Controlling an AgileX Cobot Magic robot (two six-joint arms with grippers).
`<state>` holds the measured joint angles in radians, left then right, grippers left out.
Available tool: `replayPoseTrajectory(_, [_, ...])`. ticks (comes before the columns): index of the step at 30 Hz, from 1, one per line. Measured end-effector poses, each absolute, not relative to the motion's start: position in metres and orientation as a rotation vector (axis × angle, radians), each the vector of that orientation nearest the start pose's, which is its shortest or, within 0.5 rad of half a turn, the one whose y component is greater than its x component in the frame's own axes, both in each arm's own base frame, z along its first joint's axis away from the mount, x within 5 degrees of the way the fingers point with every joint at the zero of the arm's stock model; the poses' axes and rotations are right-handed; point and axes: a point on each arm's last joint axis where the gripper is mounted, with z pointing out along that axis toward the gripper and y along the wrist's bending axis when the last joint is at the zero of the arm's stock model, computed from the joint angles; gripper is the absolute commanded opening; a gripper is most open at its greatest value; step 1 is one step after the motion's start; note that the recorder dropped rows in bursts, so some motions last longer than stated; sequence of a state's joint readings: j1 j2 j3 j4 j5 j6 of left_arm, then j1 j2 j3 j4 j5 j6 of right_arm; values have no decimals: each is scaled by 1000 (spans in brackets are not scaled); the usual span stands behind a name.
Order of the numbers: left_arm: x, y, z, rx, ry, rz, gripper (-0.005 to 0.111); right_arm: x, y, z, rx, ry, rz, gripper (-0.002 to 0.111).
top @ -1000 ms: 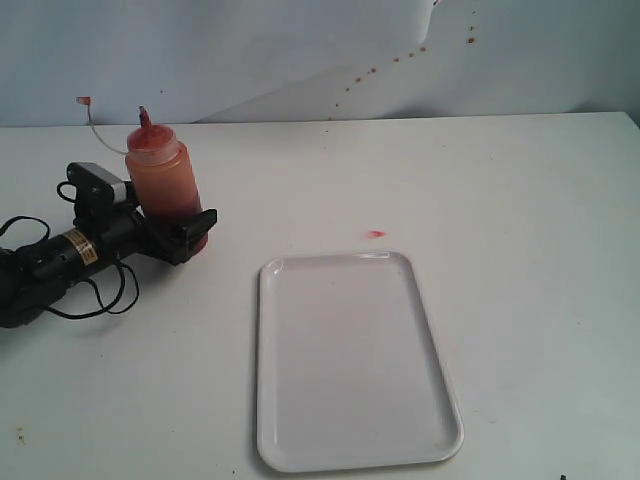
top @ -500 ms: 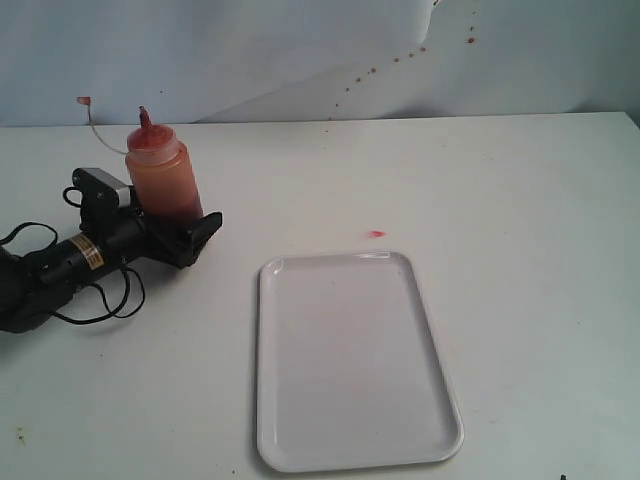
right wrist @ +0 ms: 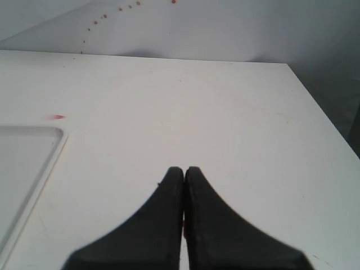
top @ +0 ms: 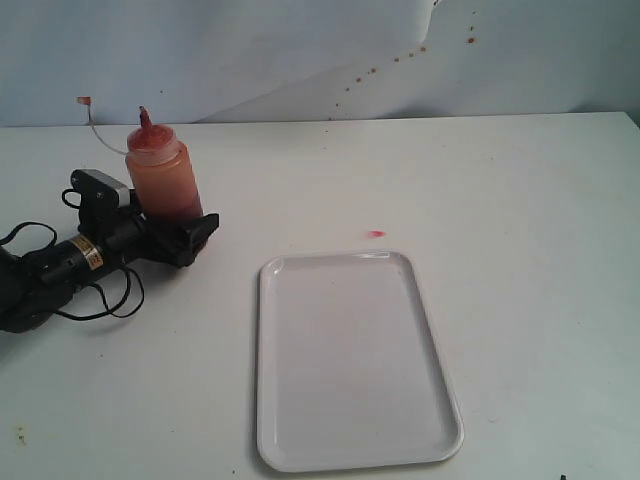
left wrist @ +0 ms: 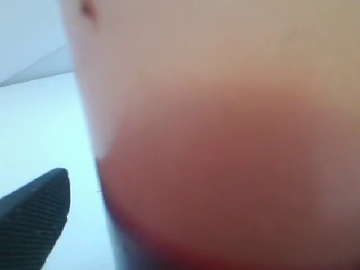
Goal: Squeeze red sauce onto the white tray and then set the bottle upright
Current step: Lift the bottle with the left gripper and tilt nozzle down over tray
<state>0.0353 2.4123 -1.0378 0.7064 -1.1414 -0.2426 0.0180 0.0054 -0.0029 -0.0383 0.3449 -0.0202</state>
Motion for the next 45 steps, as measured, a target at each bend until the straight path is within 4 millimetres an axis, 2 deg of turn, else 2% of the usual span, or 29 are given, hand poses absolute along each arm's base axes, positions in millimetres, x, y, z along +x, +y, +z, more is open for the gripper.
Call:
replayPoseTrajectory(4, [400, -40, 29, 492, 1739, -479, 57, 54, 0, 183, -59, 1830, -39, 0])
replayPoseTrajectory(7, [400, -40, 28, 489, 1742, -481, 31, 54, 0, 183, -59, 1830, -39, 0])
replayPoseTrajectory(10, [400, -40, 28, 494, 1744, -483, 8, 54, 0, 183, -59, 1830, -39, 0])
replayPoseTrajectory(12, [400, -41, 28, 504, 1743, -487, 0, 54, 0, 183, -59, 1830, -39, 0])
replayPoseTrajectory(23, [394, -48, 29, 612, 1701, -549, 0, 54, 0, 183, -59, 1830, -39, 0])
replayPoseTrajectory(31, [381, -60, 40, 847, 1642, -631, 0, 54, 0, 183, -59, 1830, -39, 0])
replayPoseTrajectory(37, [362, -60, 63, 889, 1616, -594, 0, 54, 0, 183, -59, 1830, -39, 0])
replayPoseTrajectory(45, [325, -52, 103, 871, 1558, -352, 0, 54, 0, 183, -59, 1830, -39, 0])
